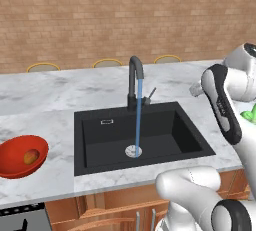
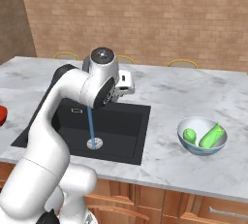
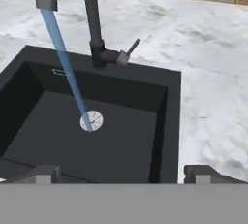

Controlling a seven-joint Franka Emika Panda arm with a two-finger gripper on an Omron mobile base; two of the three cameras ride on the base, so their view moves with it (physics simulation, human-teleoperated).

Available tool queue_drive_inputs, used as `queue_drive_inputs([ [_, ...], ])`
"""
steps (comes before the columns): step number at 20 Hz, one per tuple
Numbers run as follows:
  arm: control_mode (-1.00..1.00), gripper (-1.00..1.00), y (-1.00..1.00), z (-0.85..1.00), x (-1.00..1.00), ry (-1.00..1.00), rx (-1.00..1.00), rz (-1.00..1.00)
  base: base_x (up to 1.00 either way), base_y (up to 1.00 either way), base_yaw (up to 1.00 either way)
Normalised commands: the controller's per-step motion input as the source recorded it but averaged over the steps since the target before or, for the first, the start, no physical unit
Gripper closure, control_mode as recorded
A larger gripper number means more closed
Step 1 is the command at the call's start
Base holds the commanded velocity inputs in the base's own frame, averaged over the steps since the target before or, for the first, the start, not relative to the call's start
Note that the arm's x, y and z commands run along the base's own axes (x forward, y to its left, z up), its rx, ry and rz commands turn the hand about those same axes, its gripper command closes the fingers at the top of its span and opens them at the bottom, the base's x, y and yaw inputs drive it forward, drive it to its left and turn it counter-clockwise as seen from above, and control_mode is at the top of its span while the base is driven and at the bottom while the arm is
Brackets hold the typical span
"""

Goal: Pick the corns from the sink and place them in one bowl. Place the mango in the other bowl. Then turn off the sink faucet.

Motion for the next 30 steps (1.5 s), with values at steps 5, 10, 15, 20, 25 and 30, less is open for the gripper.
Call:
queue_drive_inputs([
  [5,-1.0,-1.0,0.0,-0.09,0.0,-0.01,0.05,0.59,0.0,0.0,0.0],
  [10,-1.0,-1.0,0.03,-0.27,0.05,-0.12,-0.03,0.67,0.0,0.0,0.0],
  [15,-1.0,-1.0,0.19,-0.22,0.01,-0.23,-0.03,0.11,0.0,0.0,0.0],
  [20,-1.0,-1.0,0.05,-0.28,0.03,-0.28,0.04,-0.11,0.0,0.0,0.0],
  [25,-1.0,-1.0,0.06,-0.05,0.2,-0.14,0.21,-0.13,0.0,0.0,0.0],
  [30,-1.0,-1.0,0.06,0.0,0.37,-0.02,0.32,-0.01,0.0,0.0,0.0],
])
